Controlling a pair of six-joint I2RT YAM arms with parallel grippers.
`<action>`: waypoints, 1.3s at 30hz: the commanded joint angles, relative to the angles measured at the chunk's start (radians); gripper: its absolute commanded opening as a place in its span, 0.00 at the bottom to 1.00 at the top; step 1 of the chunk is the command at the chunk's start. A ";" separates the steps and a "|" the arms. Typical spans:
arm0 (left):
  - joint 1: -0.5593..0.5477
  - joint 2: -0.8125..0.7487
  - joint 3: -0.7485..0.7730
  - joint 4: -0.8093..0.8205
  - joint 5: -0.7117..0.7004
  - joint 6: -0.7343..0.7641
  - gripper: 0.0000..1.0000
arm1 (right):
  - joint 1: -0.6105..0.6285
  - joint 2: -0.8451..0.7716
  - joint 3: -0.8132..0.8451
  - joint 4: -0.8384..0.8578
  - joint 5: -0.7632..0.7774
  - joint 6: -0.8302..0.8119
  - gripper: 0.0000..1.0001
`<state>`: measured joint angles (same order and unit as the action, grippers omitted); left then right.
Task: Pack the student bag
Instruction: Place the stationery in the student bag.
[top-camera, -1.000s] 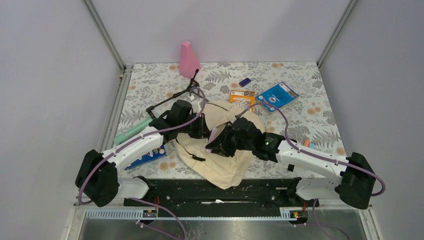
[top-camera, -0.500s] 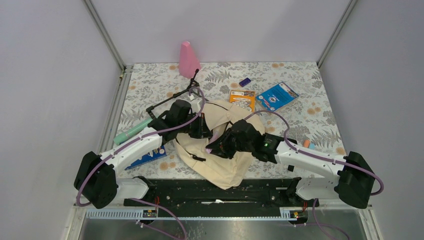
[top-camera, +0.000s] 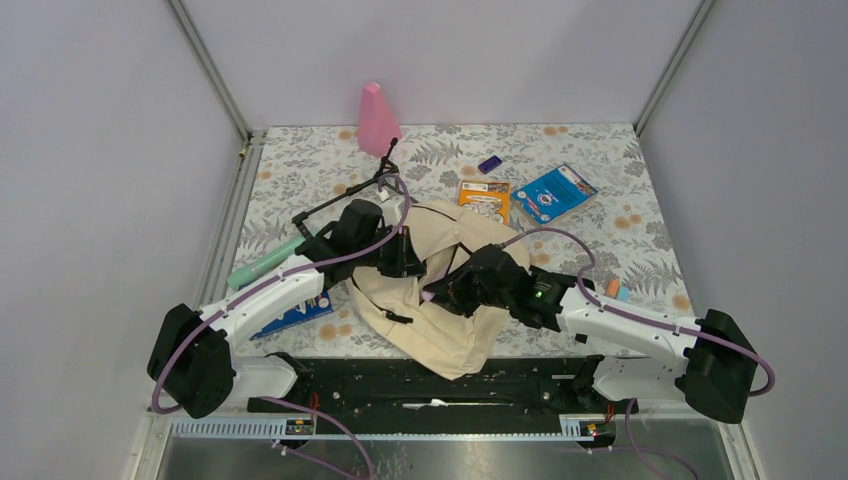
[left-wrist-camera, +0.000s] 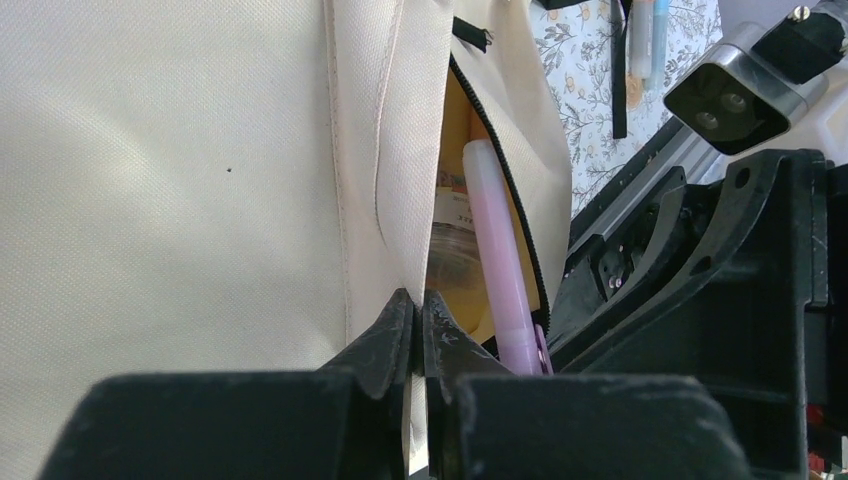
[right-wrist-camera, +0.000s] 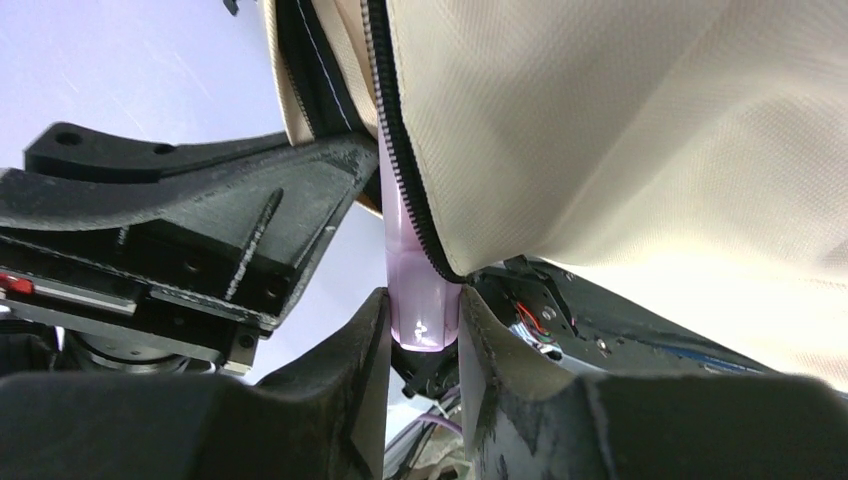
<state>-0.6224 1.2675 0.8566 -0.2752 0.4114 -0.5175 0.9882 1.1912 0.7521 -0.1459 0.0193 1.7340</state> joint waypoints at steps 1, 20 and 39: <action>-0.003 -0.063 0.009 0.131 0.044 -0.007 0.00 | 0.007 -0.030 0.008 -0.017 0.100 0.028 0.19; -0.009 -0.074 0.015 0.117 0.039 -0.001 0.00 | 0.006 -0.065 0.023 -0.035 0.210 -0.038 0.56; -0.008 -0.110 0.023 0.096 -0.024 0.023 0.00 | -0.355 -0.167 0.225 -0.580 0.524 -0.907 0.85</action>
<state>-0.6289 1.2362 0.8562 -0.2867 0.3988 -0.5129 0.7261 1.0058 0.9340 -0.5800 0.4202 1.0725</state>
